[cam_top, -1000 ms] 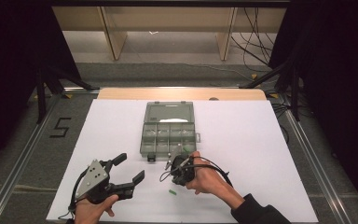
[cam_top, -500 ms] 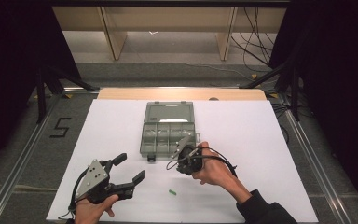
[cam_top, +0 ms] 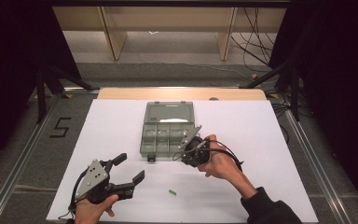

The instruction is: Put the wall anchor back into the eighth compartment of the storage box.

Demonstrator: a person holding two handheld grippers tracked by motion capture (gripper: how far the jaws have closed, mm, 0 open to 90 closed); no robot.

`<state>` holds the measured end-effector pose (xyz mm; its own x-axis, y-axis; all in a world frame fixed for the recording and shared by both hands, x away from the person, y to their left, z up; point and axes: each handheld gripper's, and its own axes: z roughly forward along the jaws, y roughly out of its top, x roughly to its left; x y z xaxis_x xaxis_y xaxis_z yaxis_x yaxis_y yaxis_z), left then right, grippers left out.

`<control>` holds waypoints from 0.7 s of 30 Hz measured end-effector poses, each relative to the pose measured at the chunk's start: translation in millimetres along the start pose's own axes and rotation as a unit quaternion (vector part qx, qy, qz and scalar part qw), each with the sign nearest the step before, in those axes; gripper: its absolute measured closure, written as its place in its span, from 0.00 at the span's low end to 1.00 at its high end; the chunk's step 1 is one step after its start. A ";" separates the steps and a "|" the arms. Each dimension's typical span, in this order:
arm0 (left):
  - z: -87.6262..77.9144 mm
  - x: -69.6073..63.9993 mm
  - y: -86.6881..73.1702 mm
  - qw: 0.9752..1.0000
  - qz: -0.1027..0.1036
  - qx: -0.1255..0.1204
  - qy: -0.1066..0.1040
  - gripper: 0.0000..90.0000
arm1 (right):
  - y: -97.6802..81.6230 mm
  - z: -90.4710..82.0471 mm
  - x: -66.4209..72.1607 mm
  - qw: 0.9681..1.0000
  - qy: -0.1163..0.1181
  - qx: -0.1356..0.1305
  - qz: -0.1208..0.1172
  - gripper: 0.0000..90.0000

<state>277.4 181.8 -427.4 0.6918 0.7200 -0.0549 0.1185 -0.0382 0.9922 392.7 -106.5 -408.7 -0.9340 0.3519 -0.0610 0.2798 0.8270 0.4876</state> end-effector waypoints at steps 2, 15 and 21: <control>-1.4 -0.4 0.6 1.000 0.001 0.007 0.006 0.18 | -0.8 -2.0 -2.5 1.000 -0.004 -0.004 0.001 0.94; -1.5 -0.1 0.8 1.000 0.003 0.007 0.006 0.18 | -5.5 -9.1 -13.1 1.000 -0.018 -0.010 0.009 0.94; -1.5 -0.1 0.6 1.000 0.003 0.008 0.006 0.18 | -7.5 -8.4 -17.6 0.999 -0.030 -0.009 0.014 0.94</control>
<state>276.4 182.7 -426.6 0.6847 0.7273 -0.0474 0.1253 -0.0534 0.9907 405.2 -122.6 -403.9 -0.9108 0.4005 -0.1000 0.3004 0.8091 0.5051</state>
